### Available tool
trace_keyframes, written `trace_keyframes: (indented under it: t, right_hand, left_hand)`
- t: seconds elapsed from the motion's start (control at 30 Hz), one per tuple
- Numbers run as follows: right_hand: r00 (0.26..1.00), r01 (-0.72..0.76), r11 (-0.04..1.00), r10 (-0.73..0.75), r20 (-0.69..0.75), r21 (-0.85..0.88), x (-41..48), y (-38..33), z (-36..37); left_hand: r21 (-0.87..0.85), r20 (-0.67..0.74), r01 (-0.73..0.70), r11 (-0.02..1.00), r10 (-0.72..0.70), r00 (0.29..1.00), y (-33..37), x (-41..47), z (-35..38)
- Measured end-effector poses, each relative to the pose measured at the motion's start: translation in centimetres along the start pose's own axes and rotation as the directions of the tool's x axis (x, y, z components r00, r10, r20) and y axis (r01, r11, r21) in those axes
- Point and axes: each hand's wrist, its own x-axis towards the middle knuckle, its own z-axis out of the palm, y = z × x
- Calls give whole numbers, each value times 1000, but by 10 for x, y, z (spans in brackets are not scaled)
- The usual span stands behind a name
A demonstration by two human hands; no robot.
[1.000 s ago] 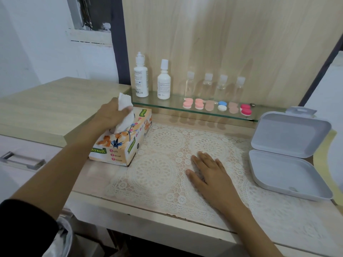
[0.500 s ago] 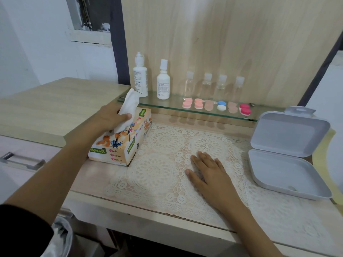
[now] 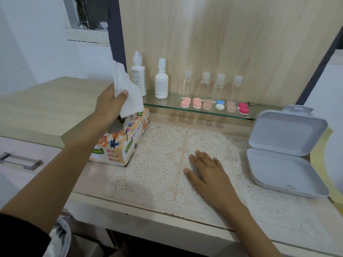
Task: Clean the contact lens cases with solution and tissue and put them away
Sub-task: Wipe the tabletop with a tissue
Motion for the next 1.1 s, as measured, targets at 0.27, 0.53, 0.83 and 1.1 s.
trace_keyframes:
  t: [0.27, 0.53, 0.83, 1.1]
  right_hand:
    - [999, 23, 997, -20, -38, 72, 1, 0, 0]
    - [920, -17, 622, 316, -231, 783, -2, 4, -9]
    - [983, 95, 838, 6, -184, 537, -6, -5, -7]
    - [978, 190, 978, -182, 104, -81, 0, -4, 4]
  left_hand:
    - [-320, 576, 277, 906, -46, 816, 32, -54, 30]
    - [-67, 829, 448, 892, -200, 522, -5, -89, 71]
    - [198, 613, -103, 975, -41, 789, -11, -111, 85]
    - [415, 447, -383, 825, 182, 876, -35, -139, 64]
